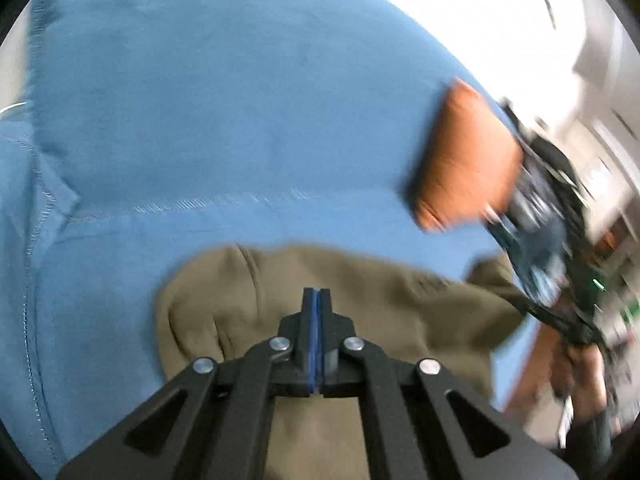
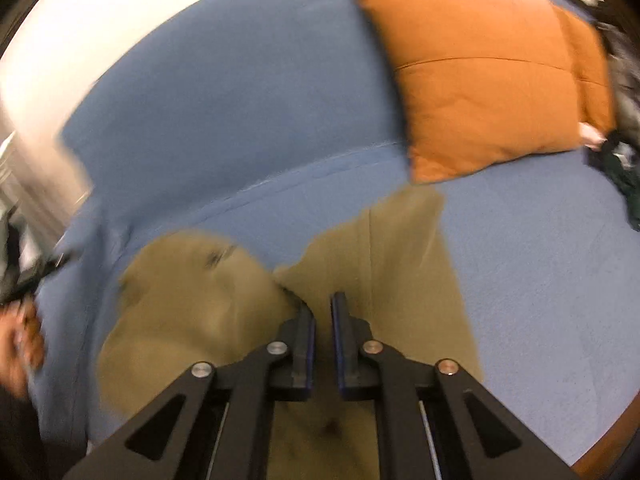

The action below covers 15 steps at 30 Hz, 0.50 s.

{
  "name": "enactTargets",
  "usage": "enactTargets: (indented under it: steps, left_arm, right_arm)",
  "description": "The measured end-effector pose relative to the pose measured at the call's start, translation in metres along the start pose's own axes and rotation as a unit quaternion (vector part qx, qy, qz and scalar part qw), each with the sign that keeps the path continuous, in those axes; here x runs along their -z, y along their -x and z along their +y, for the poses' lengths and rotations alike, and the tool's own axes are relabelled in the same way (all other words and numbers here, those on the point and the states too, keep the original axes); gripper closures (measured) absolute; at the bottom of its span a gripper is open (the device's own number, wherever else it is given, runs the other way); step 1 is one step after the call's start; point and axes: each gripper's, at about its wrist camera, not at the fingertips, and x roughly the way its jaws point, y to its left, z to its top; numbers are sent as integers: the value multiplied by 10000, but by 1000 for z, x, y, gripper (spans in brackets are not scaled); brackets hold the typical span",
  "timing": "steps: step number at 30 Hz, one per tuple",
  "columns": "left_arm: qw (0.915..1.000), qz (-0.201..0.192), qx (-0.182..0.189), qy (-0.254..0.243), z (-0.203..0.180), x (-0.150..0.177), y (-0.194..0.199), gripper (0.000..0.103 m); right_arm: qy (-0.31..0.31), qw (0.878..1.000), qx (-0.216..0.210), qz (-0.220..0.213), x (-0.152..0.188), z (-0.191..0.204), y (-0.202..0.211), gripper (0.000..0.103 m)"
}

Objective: Fold clothes

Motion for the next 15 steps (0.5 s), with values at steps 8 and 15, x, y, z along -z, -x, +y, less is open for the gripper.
enactTargets:
  steps: [8,15]
  left_arm:
    - [9925,601,-877,604,21,19,-42,77]
    - [9772,206,-575,2034,24,-4,-75,73]
  right_arm:
    - [-348,9973,560,323,24,-32,-18,84]
    - [-1413,9820,-125,-1248,-36,-19,-10,30]
